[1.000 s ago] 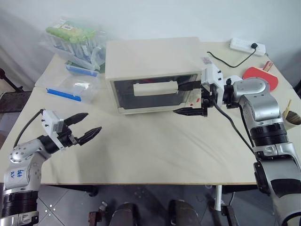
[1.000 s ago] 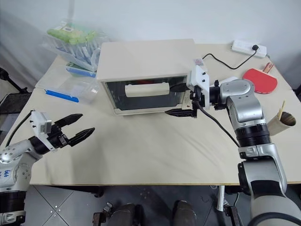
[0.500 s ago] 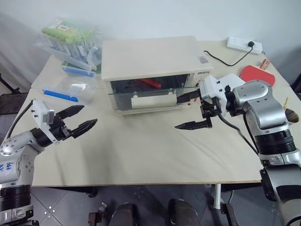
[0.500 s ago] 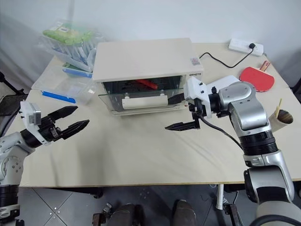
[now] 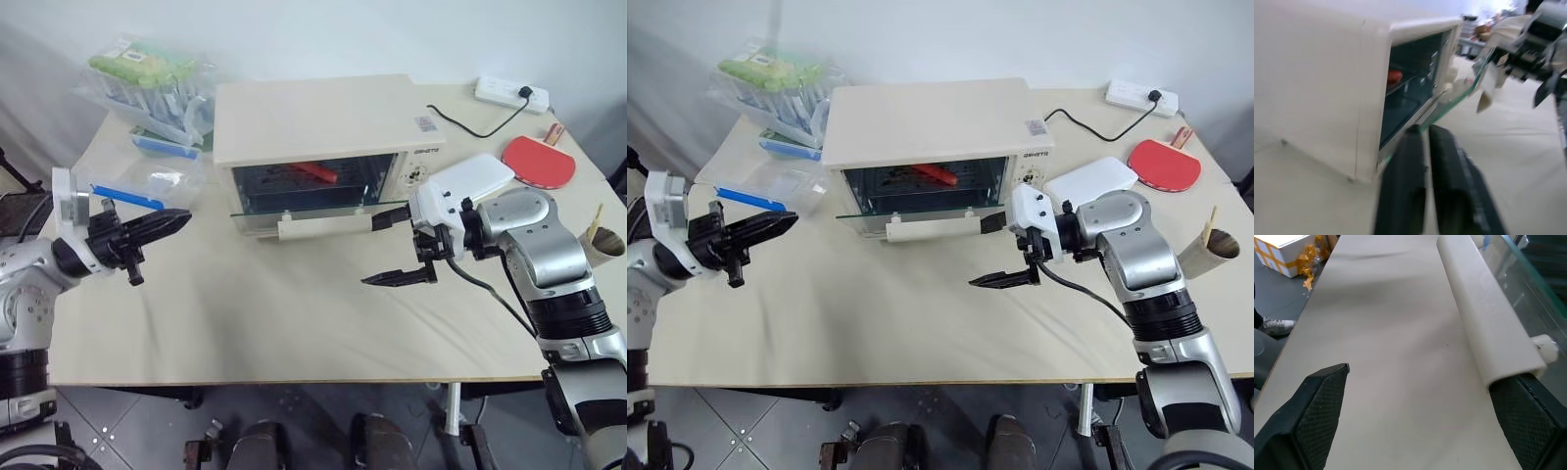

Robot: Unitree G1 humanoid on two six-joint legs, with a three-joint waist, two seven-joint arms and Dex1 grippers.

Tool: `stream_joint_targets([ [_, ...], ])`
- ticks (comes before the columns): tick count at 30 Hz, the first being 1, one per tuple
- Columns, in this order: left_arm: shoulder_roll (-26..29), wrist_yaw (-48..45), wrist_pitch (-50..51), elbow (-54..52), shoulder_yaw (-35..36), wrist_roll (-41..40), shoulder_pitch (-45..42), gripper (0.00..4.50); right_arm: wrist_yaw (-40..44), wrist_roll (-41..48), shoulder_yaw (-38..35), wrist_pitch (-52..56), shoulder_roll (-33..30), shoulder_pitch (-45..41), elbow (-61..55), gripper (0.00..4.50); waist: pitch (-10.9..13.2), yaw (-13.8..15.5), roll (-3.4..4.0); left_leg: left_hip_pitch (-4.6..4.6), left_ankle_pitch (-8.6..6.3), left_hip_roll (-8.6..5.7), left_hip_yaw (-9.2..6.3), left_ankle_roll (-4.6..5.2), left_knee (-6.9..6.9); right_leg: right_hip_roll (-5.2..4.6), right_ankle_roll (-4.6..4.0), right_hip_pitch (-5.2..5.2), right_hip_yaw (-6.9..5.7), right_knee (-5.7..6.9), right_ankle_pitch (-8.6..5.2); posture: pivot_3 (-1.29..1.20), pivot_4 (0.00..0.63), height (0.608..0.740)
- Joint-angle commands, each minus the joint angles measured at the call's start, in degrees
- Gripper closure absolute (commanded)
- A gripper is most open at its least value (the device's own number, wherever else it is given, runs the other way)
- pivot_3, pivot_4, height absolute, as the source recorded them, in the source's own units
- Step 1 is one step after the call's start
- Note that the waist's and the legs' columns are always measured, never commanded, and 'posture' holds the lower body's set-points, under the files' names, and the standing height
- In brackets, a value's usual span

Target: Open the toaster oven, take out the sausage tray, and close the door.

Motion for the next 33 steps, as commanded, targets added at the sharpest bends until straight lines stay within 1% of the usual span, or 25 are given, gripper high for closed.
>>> stream_joint_targets([
  [1, -1.76, -1.14, -1.09, 0.92, -2.12, 0.14, -4.02, 4.46, -0.53, 1.07, -0.09, 0.15, 0.04, 0.06, -3.81, 0.0, 0.01, 0.09, -0.02, -0.01, 0.0, -0.01, -0.01, 0.0, 0.02, 0.0, 0.0, 0.0, 0.0, 0.0, 0.0, 0.0, 0.15, 0.74],
  [9, -4.19, -4.25, -2.71, 5.84, -7.51, 3.58, -9.62, 4.46, -2.21, 2.01, -0.52, 2.47, -0.4, 1.99, -7.8, 0.0, 0.03, -0.06, -0.05, -0.05, 0.0, -0.01, -0.01, 0.0, -0.02, 0.01, 0.0, -0.06, -0.03, 0.03, 0.0, 0.0, 0.15, 0.74],
  [15, -6.39, -6.82, -5.65, 10.68, -13.3, 8.79, -12.96, 4.46, -4.12, 2.77, -1.11, 5.94, -1.75, 4.31, -12.51, 0.0, 0.03, 0.0, -0.06, -0.07, 0.0, -0.02, -0.01, 0.0, 0.0, 0.01, 0.0, -0.06, -0.03, 0.03, 0.0, 0.0, 0.15, 0.74],
  [22, -7.41, -7.36, -5.48, 11.17, -14.47, 10.29, -13.98, 4.46, -5.14, 1.71, -0.31, 10.94, -6.71, 5.81, -16.98, 0.0, 0.04, 0.19, -0.06, -0.17, -0.01, -0.04, -0.06, 0.02, 0.01, 0.01, 0.0, -0.12, -0.05, 0.02, 0.0, 0.0, 0.15, 0.74],
  [25, -7.73, -7.5, -5.69, 11.55, -14.68, 10.73, -14.22, 4.46, -3.41, 0.1, 1.27, 11.42, -10.85, 6.87, -18.36, 0.0, 0.04, 0.75, -0.08, -0.23, -0.02, -0.05, -0.11, 0.03, 0.08, 0.0, 0.0, -0.12, -0.07, 0.01, 0.0, 0.0, 0.15, 0.74],
  [28, -8.01, -7.62, -5.75, 11.8, -14.62, 11.08, -14.44, 4.46, -3.32, -1.33, 2.45, 10.46, -13.35, 7.68, -18.72, 0.0, 0.04, 1.5, -0.08, -0.26, -0.04, -0.06, -0.1, 0.06, 0.14, 0.0, 0.0, -0.12, -0.06, 0.0, 0.0, 0.0, 0.15, 0.74],
  [32, -8.44, -7.83, -6.2, 12.38, -14.85, 11.64, -14.76, 4.46, -4.63, -2.17, 3.28, 11.2, -13.89, 7.79, -18.35, 0.0, 0.03, 1.66, -0.11, -0.31, -0.04, -0.06, -0.11, 0.06, 0.27, -0.01, 0.0, -0.1, -0.06, 0.0, 0.0, 0.0, 0.15, 0.74],
  [33, -8.58, -7.87, -6.14, 12.35, -14.89, 11.71, -14.79, 4.46, -5.45, -3.5, 3.8, 10.7, -13.87, 7.76, -17.9, 0.0, 0.03, 1.65, -0.11, -0.31, -0.04, -0.06, -0.11, 0.06, 0.31, -0.01, 0.0, -0.09, -0.07, 0.0, 0.0, 0.0, 0.15, 0.74],
])
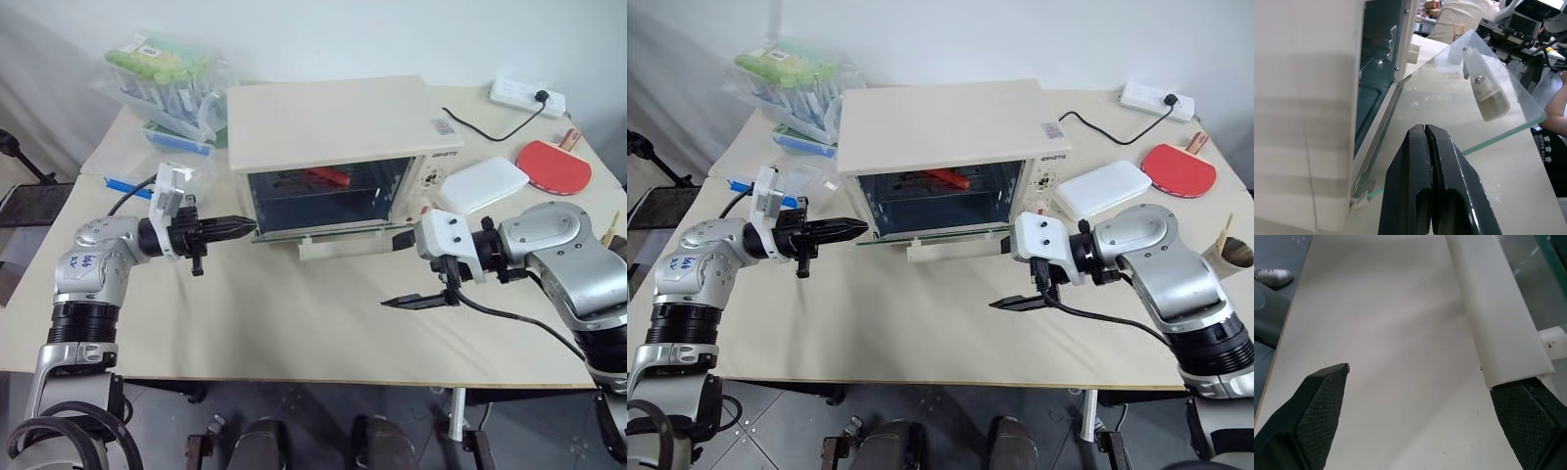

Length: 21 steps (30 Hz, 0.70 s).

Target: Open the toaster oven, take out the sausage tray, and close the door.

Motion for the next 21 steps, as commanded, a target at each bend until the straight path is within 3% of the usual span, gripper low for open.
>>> stream_joint_targets([
  [1, -0.39, -0.55, -1.11, -0.54, 0.08, 0.28, -1.56, 4.46, -1.29, -3.35, 2.43, -0.23, -0.63, 0.34, 0.49, 0.0, 0.0, -0.04, 0.0, -0.01, 0.0, 0.0, 0.0, 0.0, 0.03, 0.0, 0.0, 0.0, 0.0, 0.0, 0.0, 0.0, 0.15, 0.74],
  [13, -1.6, -2.11, -1.87, 1.54, -1.15, 2.0, -3.44, 4.46, -4.81, -5.8, 3.67, -2.36, 4.25, -3.44, 4.87, 0.0, -0.03, -0.15, -0.1, -0.36, 0.0, 0.06, -0.07, 0.01, 0.52, 0.02, 0.0, -0.13, -0.06, 0.1, 0.0, 0.0, 0.15, 0.74],
  [18, -1.9, -3.18, -2.48, 2.43, -2.39, 3.1, -4.02, 4.46, -0.15, -9.48, 6.7, -3.69, -1.18, -2.39, 5.37, 0.0, -0.03, -0.14, -0.1, -0.4, -0.02, 0.05, -0.08, 0.04, 0.56, 0.01, 0.0, -0.14, -0.06, 0.11, 0.0, 0.0, 0.15, 0.74],
  [21, -2.03, -3.77, -3.54, 3.04, -3.65, 4.55, -4.34, 4.46, 4.89, -6.9, 5.46, -3.52, -5.72, 0.25, 1.82, 0.0, -0.03, -0.22, -0.1, -0.43, -0.05, 0.06, -0.08, 0.1, 0.62, 0.02, 0.0, -0.13, -0.06, 0.11, 0.0, 0.0, 0.15, 0.74],
])
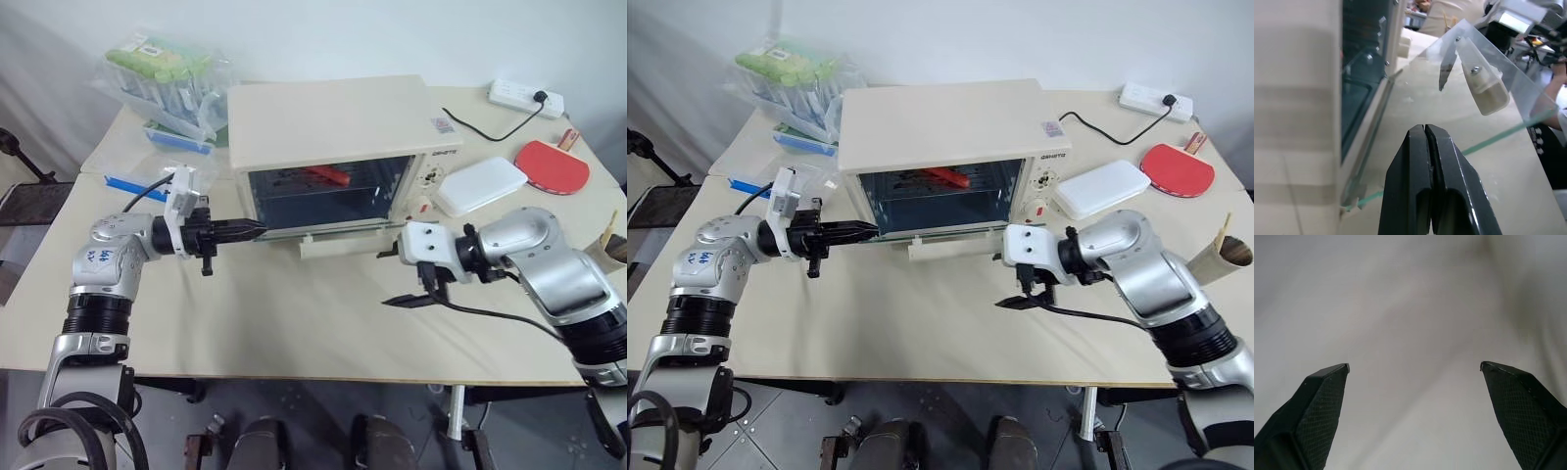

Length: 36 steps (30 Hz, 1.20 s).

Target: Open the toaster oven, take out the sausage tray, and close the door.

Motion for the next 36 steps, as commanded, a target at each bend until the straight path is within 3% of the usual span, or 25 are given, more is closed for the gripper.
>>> stream_joint_targets([
  [1, -0.07, -1.22, -1.94, 0.05, -1.37, 1.7, -1.47, 4.46, 5.61, 3.31, -2.65, -0.7, -4.73, 2.8, -5.87, 0.0, 0.0, 0.03, 0.0, 0.0, 0.0, 0.0, 0.0, 0.0, 0.0, 0.0, 0.0, 0.0, 0.0, -0.01, 0.0, 0.0, 0.15, 0.74],
  [7, -0.46, -1.89, -4.67, 0.17, -4.62, 5.15, -1.24, 4.46, 9.25, 12.13, -11.41, 2.9, -11.56, 8.87, -14.56, 0.0, 0.0, 0.05, 0.0, -0.01, -0.01, 0.0, 0.03, 0.02, 0.04, 0.0, 0.0, 0.0, 0.02, -0.03, 0.0, 0.0, 0.15, 0.74],
  [11, -0.83, -1.7, -7.28, 1.19, -6.88, 8.17, -0.38, 4.46, 6.09, 20.4, -18.55, 9.29, -11.01, 6.3, -16.55, 0.0, 0.01, 0.05, -0.01, 0.0, -0.01, 0.01, 0.01, 0.02, 0.11, -0.01, 0.0, 0.03, 0.02, -0.01, 0.0, 0.0, 0.15, 0.74],
  [15, -1.4, -1.97, -8.95, 1.34, -7.61, 9.15, 0.88, 4.46, 0.22, 23.45, -20.06, 13.73, -8.07, 1.72, -16.2, 0.0, 0.01, -0.06, -0.01, 0.02, -0.01, 0.04, 0.02, 0.02, 0.11, 0.0, 0.0, 0.03, 0.04, -0.01, 0.0, 0.0, 0.15, 0.74],
  [26, -1.81, 1.86, -11.66, -4.04, -8.32, 11.16, 8.46, 4.46, -22.61, -6.69, 4.14, 1.9, 9.22, -7.1, -9.07, 0.0, 0.0, -0.19, 0.0, 0.0, -0.01, -0.01, 0.1, 0.02, 0.15, -0.07, 0.0, -0.06, 0.09, 0.12, 0.0, 0.0, 0.15, 0.74],
  [33, -3.27, 7.49, -11.12, -11.86, -1.74, 5.84, 14.46, 4.46, -37.18, -23.79, 10.62, -6.17, 20.48, -13.55, 5.37, 0.0, -0.01, -0.98, 0.01, 0.02, -0.01, 0.02, 0.06, 0.01, 0.14, -0.06, 0.0, -0.1, 0.08, 0.27, 0.0, 0.0, 0.15, 0.74],
  [36, -6.59, 14.09, -13.54, -15.38, 3.87, 2.72, 16.97, 4.46, -40.66, -27.74, 11.62, -8.08, 24.47, -15.97, 10.92, 0.0, -0.01, -1.17, 0.01, -0.02, 0.0, 0.02, -0.07, 0.01, 0.13, -0.06, 0.0, -0.11, 0.03, 0.32, 0.0, 0.0, 0.15, 0.74],
])
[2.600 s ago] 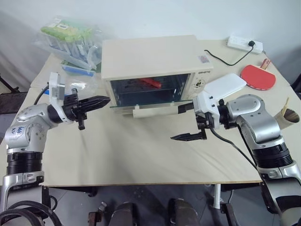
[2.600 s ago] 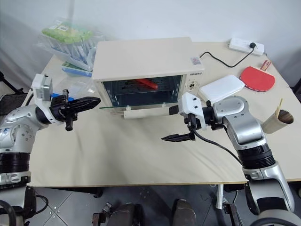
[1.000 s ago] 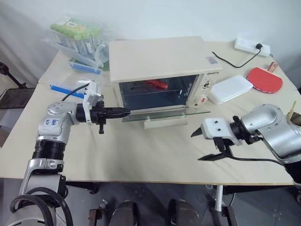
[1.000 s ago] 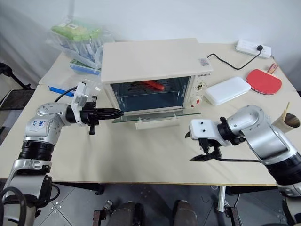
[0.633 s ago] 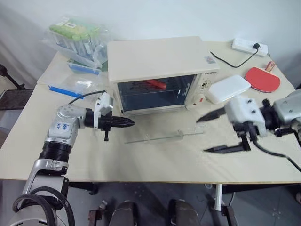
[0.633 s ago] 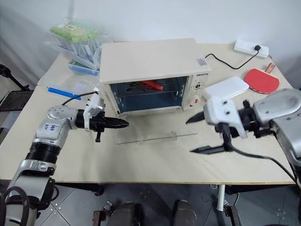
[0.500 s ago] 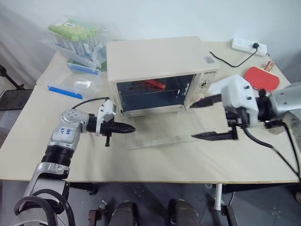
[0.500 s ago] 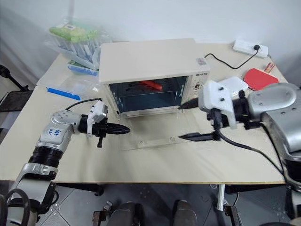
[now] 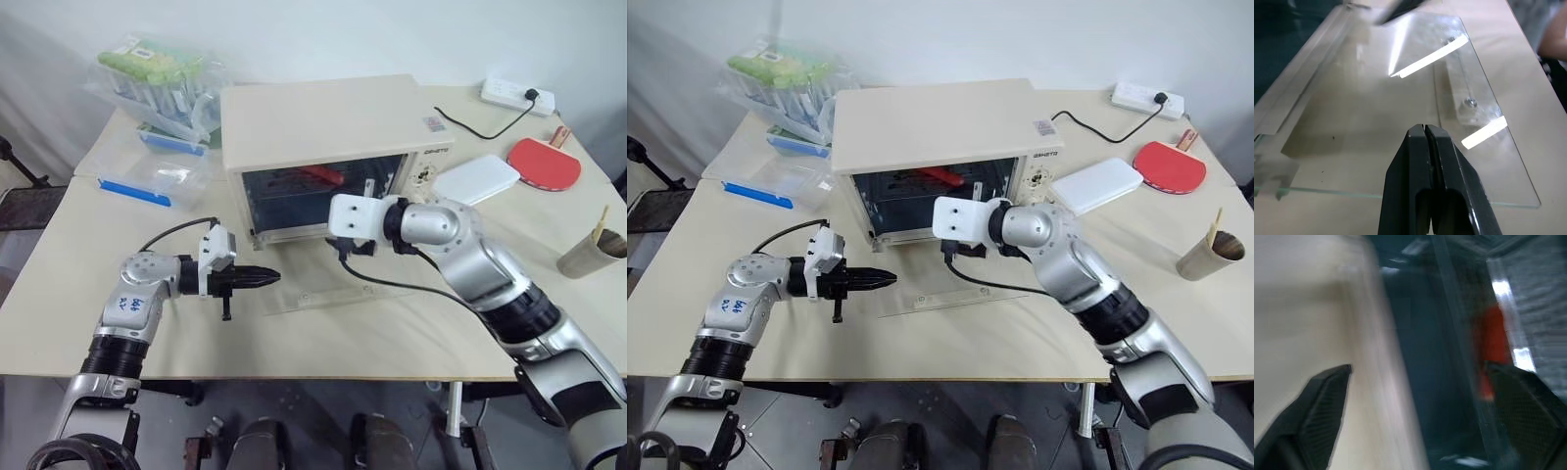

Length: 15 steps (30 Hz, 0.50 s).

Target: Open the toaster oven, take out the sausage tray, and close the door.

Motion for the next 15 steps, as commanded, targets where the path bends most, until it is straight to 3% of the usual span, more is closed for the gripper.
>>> stream_joint_targets([
  [1, -3.49, 7.73, -3.11, -6.18, 7.53, -4.89, 2.11, 4.46, -4.53, -5.24, 0.78, -2.84, 3.39, -2.93, 4.53, 0.0, 0.0, -0.22, 0.0, 0.0, 0.0, 0.0, 0.01, 0.0, -0.01, 0.0, 0.0, 0.0, 0.0, -0.01, 0.0, 0.0, 0.15, 0.74],
  [9, -8.25, 23.52, -0.63, -18.09, 16.25, -8.73, 11.73, 4.46, -11.64, -12.6, 2.28, -6.51, 11.76, -6.7, 14.84, 0.0, 0.0, -1.49, 0.01, 0.08, 0.0, 0.02, -0.09, 0.0, -0.15, 0.01, 0.0, 0.01, -0.02, 0.02, 0.0, 0.0, 0.15, 0.74],
  [12, -8.78, 27.3, 8.75, -25.82, 20.46, -19.36, 16.99, 3.87, -14.42, -15.02, 3.0, -8.15, 14.54, -7.7, 19.21, 0.0, 0.0, -2.01, 0.0, 0.06, 0.0, 0.04, -0.48, 0.0, -0.16, 0.0, 0.0, 0.01, 0.0, 0.04, 0.0, 0.0, 0.15, 0.74],
  [15, -9.4, 28.83, 9.09, -30.45, 22.96, -23.13, 19.91, 3.07, -15.13, -16.67, 3.55, -9.49, 15.63, -8.02, 21.29, 0.0, 0.0, -1.95, 0.01, 0.06, 0.0, 0.02, -0.71, -0.01, -0.14, 0.0, 0.0, 0.05, 0.01, 0.04, 0.0, 0.0, 0.15, 0.74],
])
